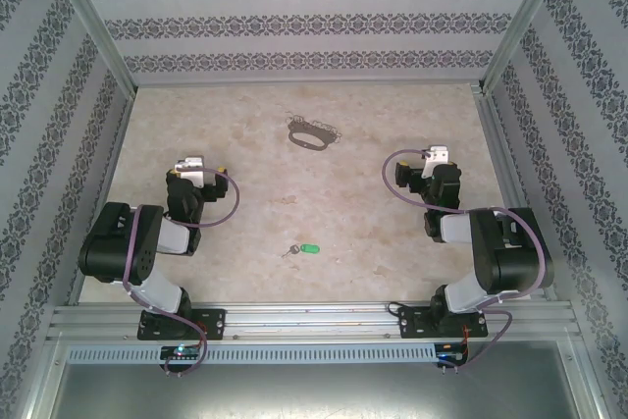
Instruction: Put the keys on the keyring
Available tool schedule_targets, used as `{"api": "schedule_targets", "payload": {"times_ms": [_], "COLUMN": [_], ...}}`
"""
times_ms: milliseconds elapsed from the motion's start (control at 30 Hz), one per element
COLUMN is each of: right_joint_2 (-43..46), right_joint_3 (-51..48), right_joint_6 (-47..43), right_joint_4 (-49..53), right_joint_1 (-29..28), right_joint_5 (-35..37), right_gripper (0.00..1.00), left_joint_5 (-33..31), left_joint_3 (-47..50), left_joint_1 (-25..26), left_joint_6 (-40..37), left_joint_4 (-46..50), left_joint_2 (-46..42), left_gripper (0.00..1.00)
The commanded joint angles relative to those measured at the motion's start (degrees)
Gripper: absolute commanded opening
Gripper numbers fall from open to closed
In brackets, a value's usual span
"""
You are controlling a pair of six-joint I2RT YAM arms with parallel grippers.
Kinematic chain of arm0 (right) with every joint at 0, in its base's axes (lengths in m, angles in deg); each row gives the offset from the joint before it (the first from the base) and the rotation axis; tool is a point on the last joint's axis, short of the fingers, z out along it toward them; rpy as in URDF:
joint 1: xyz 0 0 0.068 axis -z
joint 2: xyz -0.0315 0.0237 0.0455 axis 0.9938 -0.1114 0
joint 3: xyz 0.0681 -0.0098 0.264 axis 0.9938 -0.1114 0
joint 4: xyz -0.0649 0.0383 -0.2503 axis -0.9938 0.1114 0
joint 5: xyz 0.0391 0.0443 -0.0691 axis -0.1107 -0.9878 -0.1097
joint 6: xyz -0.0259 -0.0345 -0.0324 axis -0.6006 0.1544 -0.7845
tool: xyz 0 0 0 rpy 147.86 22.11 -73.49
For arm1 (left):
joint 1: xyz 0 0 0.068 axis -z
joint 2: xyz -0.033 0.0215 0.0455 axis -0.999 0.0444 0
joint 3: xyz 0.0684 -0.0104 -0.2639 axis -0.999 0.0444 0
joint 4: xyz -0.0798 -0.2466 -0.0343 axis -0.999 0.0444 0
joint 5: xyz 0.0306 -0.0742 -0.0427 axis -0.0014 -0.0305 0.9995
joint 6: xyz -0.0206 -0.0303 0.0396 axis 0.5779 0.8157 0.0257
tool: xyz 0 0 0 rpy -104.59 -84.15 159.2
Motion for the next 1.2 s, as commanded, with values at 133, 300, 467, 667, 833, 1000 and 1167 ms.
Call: {"api": "schedule_targets", "payload": {"times_ms": [133, 300, 467, 667, 833, 1000, 1167], "right_joint_2": [0.99, 0.99, 1.03, 1.00, 0.95, 2.92, 10.21], "right_joint_3": [0.68, 0.64, 0.67, 0.66, 0.61, 0.97, 9.65], "right_joint_6": [-0.15, -0.14, -0.01, 0.04, 0.36, 0.59, 0.68], "right_joint_4": [-0.84, -0.84, -0.93, -0.92, -0.84, 0.60, 21.75], "right_joint_1": [0.22, 0.27, 0.31, 0.40, 0.75, 0.75, 0.75], "right_joint_5": [-0.23, -0.29, -0.42, -0.66, -1.15, -1.19, -0.50], "right_gripper": [0.98, 0.98, 0.98, 0.98, 0.98, 0.98, 0.98], "left_joint_5": [1.04, 0.96, -2.84, -1.63, 1.63, 6.11, 4.01], "left_joint_3": [-0.29, 0.74, 2.79, 3.00, 0.12, -0.76, -0.01], "left_joint_1": [0.36, 0.13, -1.43, -3.81, -3.87, -3.78, -3.82], "left_joint_6": [-0.72, -0.41, 3.06, 5.81, 4.80, 2.83, 3.31], "left_joint_4": [0.73, -1.18, -5.52, -5.41, 0.30, 1.46, 1.72], "left_joint_2": [-0.92, -0.83, -0.53, -0.62, -1.06, -0.85, -2.72], "left_gripper": [1.00, 1.00, 1.00, 1.00, 1.00, 1.00, 1.00]}}
